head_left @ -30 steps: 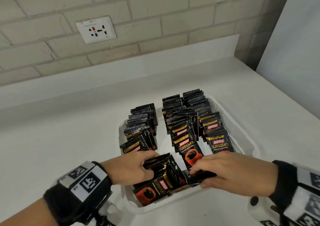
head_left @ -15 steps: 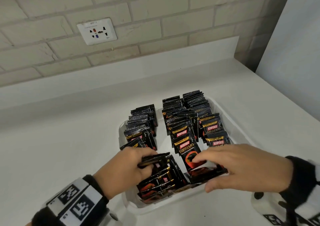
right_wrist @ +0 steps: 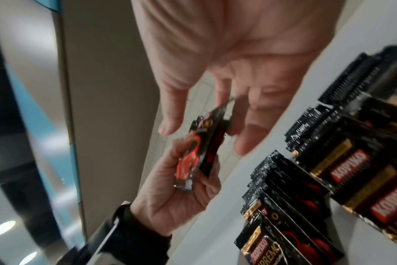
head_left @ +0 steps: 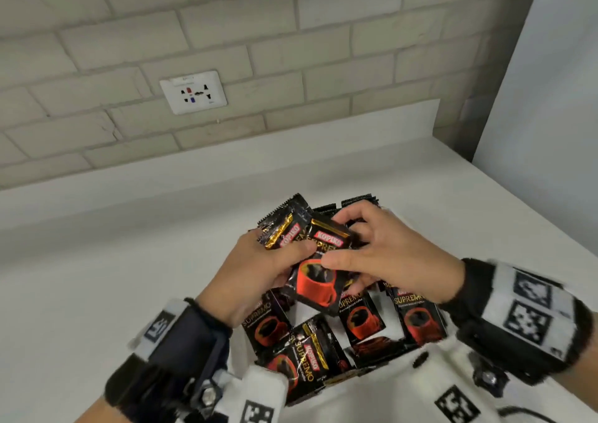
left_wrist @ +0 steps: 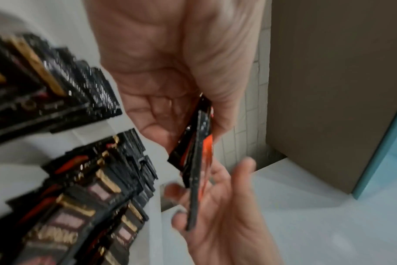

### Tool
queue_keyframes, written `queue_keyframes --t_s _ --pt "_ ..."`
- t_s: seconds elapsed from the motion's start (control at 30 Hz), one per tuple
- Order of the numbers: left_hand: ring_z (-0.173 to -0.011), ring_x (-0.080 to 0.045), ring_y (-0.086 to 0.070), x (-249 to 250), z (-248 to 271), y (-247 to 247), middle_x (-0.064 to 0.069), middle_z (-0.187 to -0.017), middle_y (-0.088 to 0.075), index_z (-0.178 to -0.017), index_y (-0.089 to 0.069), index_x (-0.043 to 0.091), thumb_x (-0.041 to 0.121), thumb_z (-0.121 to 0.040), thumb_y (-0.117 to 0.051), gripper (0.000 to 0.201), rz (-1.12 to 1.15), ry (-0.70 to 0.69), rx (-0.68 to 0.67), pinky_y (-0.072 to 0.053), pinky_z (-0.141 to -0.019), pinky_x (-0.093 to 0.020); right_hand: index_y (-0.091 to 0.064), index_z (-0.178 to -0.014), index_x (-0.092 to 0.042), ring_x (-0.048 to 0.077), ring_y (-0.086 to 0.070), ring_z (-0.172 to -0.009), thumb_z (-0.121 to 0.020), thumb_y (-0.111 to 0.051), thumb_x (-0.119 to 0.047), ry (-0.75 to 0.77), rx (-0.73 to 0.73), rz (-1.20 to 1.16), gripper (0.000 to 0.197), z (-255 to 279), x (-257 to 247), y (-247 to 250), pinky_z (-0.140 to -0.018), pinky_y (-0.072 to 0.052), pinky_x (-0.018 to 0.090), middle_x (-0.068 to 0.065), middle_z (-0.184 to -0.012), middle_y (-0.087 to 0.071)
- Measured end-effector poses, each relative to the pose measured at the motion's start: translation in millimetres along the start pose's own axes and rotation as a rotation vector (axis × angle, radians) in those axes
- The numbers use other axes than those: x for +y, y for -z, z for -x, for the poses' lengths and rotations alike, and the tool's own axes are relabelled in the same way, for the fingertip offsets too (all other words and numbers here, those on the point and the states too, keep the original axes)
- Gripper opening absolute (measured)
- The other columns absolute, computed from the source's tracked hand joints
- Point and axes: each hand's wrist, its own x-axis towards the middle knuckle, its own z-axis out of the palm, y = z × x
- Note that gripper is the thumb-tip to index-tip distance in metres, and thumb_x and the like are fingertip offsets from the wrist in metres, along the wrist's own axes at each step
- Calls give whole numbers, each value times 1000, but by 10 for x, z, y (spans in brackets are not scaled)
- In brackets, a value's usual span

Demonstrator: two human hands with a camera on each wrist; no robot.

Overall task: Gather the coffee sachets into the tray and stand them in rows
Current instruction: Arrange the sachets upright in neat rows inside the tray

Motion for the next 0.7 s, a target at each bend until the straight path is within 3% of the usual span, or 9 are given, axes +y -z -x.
queue_keyframes --t_s 0.1,0.17,0.27,0.37,0.43,0.5,0.57,0.7 --pt "-75 -25 -70 -99 -18 -117 -13 -87 -73 -94 -63 5 29 -61 -67 41 34 -13 -46 -58 -67 -32 -49 -97 -17 11 -68 -64 -75 -70 -7 -19 115 -153 32 -47 102 59 -49 -54 23 4 -90 -63" --pt "-56 -16 -65 -130 -3 -139 -8 -70 -70 -88 -60 2 29 -67 -62 35 104 -3 -75 -54 -53 -24 -53 -94 -15 12 -68 -65 -75 -68 -4 -25 138 -206 26 -31 165 112 -51 -55 26 7 -91 -62" --pt "-45 -10 -56 -183 20 -159 -5 -62 -66 -101 -54 -12 28 -74 -57 48 155 7 -83 -47 -45 -18 -55 -95 -13 16 -69 -73 -74 -66 -7 -15 167 -247 24 13 249 155 -58 -57 30 10 -99 -61" --pt "-51 -12 -56 -232 20 -131 -15 -76 -69 -92 -56 -5 35 -69 -60 46 101 -36 36 -45 -48 -20 -54 -98 -13 16 -68 -74 -79 -60 -2 2 247 -330 23 57 296 204 -57 -56 27 10 -97 -63" --pt "-62 -20 -59 -274 16 -112 -21 -85 -69 -85 -57 5 45 -65 -62 45 -3 -72 98 -45 -57 -25 -53 -100 -17 20 -67 -80 -79 -59 0 13 282 -319 27 84 297 242 -66 -56 33 13 -100 -65" --pt "-66 -14 -63 -297 33 -115 -9 -82 -72 -88 -61 12 38 -72 -63 30 -60 -104 111 -47 -61 -21 -52 -104 -24 23 -68 -82 -76 -63 0 37 278 -251 38 113 287 266 -77 -55 38 11 -95 -70" --pt "-63 -2 -64 -286 51 -144 5 -76 -72 -90 -64 16 22 -77 -65 15 -65 -135 107 -47 -58 -13 -49 -105 -27 18 -70 -76 -70 -68 -3 66 251 -196 46 134 265 269 -76 -55 33 6 -85 -73" --pt "-74 -5 -70 -291 44 -219 10 -81 -74 -91 -64 17 12 -65 -72 28 -13 -167 89 -51 -60 -13 -53 -104 -27 12 -69 -71 -62 -73 -8 69 201 -163 50 129 249 189 -67 -53 21 -1 -75 -72"
